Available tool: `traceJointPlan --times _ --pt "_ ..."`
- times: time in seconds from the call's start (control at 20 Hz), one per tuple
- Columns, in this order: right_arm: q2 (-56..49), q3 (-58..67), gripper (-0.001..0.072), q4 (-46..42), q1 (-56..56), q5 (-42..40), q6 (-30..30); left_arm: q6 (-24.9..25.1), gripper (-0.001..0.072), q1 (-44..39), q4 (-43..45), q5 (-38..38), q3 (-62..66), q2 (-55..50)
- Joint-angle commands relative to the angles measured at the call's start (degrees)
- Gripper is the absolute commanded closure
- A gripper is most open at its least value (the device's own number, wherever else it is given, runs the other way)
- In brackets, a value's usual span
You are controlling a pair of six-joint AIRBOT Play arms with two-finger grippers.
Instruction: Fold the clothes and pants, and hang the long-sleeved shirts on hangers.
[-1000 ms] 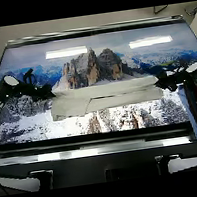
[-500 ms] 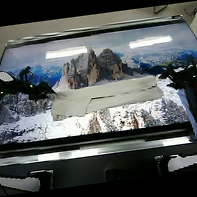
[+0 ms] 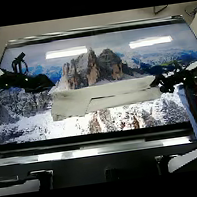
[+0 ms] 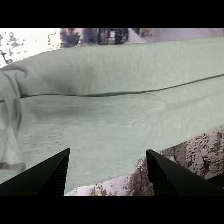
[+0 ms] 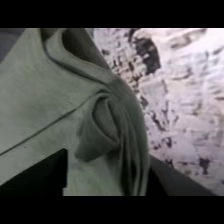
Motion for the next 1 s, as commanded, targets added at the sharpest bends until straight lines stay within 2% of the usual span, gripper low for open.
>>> traceJointPlan --times 0.0,0.05,0.1,0.15,0.25,0.3,0.4,0.6,0.7,0.85,0.95 --pt "-0.5 0.2 0.0638 1.4 2.3 0.7 0.1 0.0 0.0191 -3.3 -2.7 2.0 0.0 1.5" --pt "0.2 0.2 0.0672 3.7 2.2 1.7 -1.8 0.0 0.0192 -4.5 -2.8 3.4 -0.1 1.4" --pt "1.7 0.2 0.0672 5.4 2.1 2.7 -4.4 0.0 0.0199 -5.9 -2.8 5.6 -0.3 1.2" --pt "3.9 0.3 0.0673 7.1 2.1 4.2 -6.1 0.0 0.0290 -7.7 -2.9 8.4 -0.4 0.7" --pt "9.6 0.3 0.0673 9.9 2.6 7.0 -6.9 -0.2 0.0631 -12.5 -2.8 15.0 -1.2 -0.7" --pt "12.7 0.3 0.0673 10.4 3.3 8.3 -6.9 -0.1 0.0676 -15.5 -2.8 18.5 -1.9 -2.1" --pt "19.9 0.3 0.0673 10.4 6.1 10.8 -6.2 -0.4 0.0676 -21.7 -2.9 22.8 -2.4 -6.7" --pt "32.8 0.3 0.0672 10.4 12.1 12.2 0.7 -8.5 0.0677 -30.5 -3.3 23.9 -2.4 -16.1" --pt "37.4 0.3 0.0672 10.4 14.8 12.5 4.6 -11.1 0.0677 -33.9 -6.6 28.1 -2.4 -19.2" --pt "42.0 0.3 0.0672 10.4 18.8 13.8 9.1 -12.9 0.0677 -39.4 -21.2 37.8 -2.3 -23.4" --pt "43.4 0.3 0.0672 10.4 20.4 12.4 9.2 -11.5 0.0677 -44.0 -33.1 38.9 -2.2 -25.8"
